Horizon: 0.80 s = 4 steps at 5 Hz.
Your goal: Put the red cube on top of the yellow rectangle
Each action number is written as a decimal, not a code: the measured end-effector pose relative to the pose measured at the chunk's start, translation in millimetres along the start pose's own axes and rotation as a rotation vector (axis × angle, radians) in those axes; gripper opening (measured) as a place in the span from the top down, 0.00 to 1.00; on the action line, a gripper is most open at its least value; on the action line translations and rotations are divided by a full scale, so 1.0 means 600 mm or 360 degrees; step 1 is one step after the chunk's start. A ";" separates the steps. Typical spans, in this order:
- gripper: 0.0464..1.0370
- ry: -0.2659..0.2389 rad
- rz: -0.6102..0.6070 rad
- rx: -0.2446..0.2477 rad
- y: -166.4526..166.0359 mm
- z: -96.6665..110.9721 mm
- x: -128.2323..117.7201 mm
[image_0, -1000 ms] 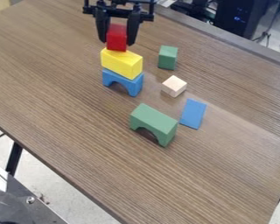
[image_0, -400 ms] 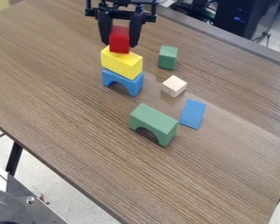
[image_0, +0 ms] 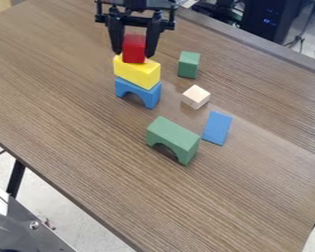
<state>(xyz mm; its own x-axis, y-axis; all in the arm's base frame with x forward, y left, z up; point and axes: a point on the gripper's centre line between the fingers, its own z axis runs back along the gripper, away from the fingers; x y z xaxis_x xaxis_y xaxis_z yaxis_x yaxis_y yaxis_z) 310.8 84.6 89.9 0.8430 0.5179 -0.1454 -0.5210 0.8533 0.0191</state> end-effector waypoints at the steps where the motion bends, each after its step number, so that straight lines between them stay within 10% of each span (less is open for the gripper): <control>1: 0.20 0.0003 0.0004 0.0007 -0.001 -0.001 0.001; 3: 0.04 -0.0019 -0.0005 0.0016 -0.003 0.007 0.005; 4: 0.04 -0.0169 -0.0060 -0.0028 -0.010 0.056 0.002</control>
<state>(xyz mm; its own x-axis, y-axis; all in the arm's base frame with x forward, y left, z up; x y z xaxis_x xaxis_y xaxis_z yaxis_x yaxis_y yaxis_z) 319.3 82.2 122.9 0.8709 0.4897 -0.0401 -0.4902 0.8716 -0.0019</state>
